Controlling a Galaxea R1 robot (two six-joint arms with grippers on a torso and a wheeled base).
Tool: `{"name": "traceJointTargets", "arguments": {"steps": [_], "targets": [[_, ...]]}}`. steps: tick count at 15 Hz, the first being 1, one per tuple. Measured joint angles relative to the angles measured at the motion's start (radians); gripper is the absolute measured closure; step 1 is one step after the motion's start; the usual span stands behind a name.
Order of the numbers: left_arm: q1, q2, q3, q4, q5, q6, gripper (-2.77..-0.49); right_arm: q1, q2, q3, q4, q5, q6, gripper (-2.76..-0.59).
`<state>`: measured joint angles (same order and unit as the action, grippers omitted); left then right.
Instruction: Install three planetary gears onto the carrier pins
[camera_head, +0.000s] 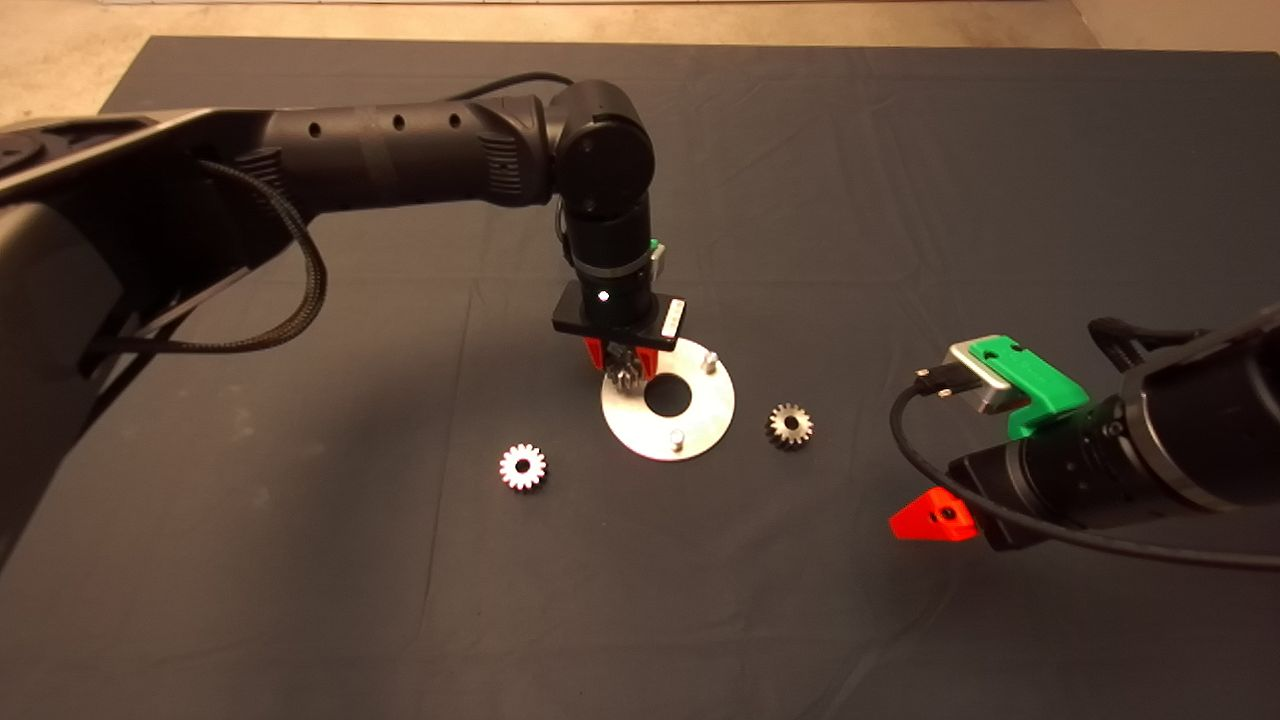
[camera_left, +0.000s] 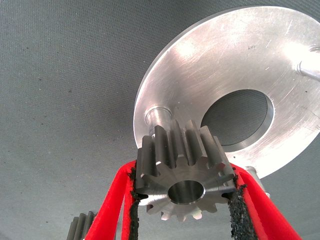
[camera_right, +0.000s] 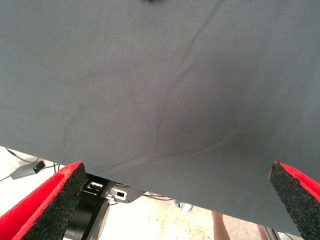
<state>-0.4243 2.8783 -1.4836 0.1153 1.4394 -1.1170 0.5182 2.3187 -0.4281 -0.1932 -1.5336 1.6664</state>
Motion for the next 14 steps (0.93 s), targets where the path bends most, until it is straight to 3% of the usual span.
{"name": "traceJointTargets", "arguments": {"steps": [7, 14], "targets": [[-0.001, 0.0, -0.029, -0.02, -0.003, 0.034, -0.93, 0.0, 0.0, 0.0, 0.0, 0.0, 0.0, -2.75], [-0.003, 0.0, -0.035, -0.02, -0.002, 0.042, -0.93, 0.0, 0.0, 0.0, 0.0, 0.0, 0.0, -2.75]]}}
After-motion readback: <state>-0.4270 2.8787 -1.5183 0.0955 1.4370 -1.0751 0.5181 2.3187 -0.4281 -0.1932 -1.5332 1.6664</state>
